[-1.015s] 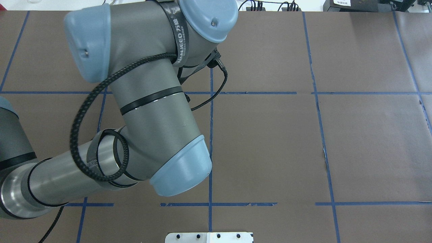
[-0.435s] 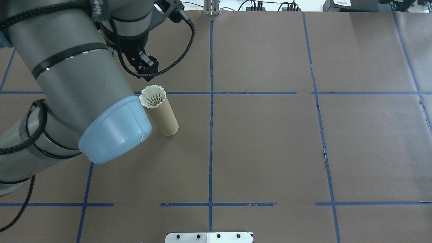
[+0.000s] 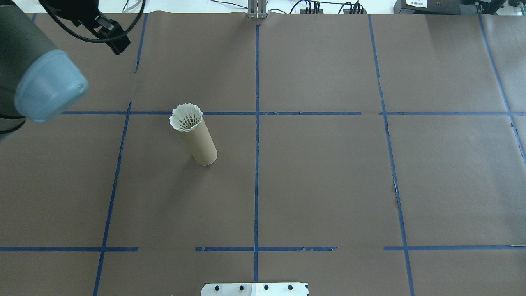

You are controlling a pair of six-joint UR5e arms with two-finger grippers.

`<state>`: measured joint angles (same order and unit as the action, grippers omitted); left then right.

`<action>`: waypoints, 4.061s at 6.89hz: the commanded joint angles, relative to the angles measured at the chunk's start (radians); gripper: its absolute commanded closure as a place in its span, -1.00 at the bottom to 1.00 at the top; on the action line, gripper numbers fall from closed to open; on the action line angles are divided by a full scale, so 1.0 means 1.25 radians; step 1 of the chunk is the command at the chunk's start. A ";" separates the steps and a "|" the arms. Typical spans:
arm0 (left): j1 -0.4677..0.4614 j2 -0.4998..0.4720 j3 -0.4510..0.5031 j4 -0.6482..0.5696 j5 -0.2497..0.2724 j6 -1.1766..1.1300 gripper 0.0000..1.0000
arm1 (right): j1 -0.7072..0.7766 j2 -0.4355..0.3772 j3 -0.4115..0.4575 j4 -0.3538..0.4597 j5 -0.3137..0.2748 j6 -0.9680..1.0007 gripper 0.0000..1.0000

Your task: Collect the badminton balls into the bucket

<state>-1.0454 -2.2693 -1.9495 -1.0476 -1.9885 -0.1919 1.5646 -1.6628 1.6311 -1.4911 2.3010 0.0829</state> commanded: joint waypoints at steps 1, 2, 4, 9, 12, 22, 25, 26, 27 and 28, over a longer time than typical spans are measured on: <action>-0.085 0.145 0.017 -0.120 -0.138 0.000 -1.00 | 0.000 0.000 0.000 0.000 0.000 0.000 -1.00; -0.141 0.204 0.055 -0.184 -0.208 0.000 -1.00 | 0.000 0.000 0.000 0.000 0.000 0.000 -1.00; -0.202 0.315 0.080 -0.209 -0.301 0.007 -1.00 | 0.000 0.000 0.000 0.000 0.000 0.000 -1.00; -0.404 0.416 0.282 -0.303 -0.297 0.061 -1.00 | 0.000 0.000 0.000 0.000 0.000 0.000 -1.00; -0.430 0.496 0.323 -0.330 -0.298 0.176 -1.00 | 0.000 0.000 0.000 0.000 0.000 0.000 -1.00; -0.426 0.569 0.370 -0.475 -0.298 0.136 -1.00 | 0.000 0.000 0.000 0.000 0.000 0.000 -1.00; -0.426 0.567 0.313 -0.382 -0.300 0.136 -1.00 | 0.000 0.000 0.000 0.000 0.000 0.000 -1.00; -0.426 0.567 0.248 -0.308 -0.299 0.138 -1.00 | 0.000 0.000 0.000 0.000 0.000 0.000 -1.00; -0.426 0.569 0.231 -0.294 -0.298 0.139 -1.00 | 0.000 0.000 0.000 0.000 0.000 0.000 -1.00; -0.426 0.569 0.234 -0.295 -0.301 0.140 -1.00 | 0.000 0.000 0.000 0.000 0.000 0.000 -1.00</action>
<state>-1.5785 -1.5591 -1.6428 -1.4327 -2.3624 -0.0187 1.5647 -1.6629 1.6306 -1.4910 2.3010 0.0829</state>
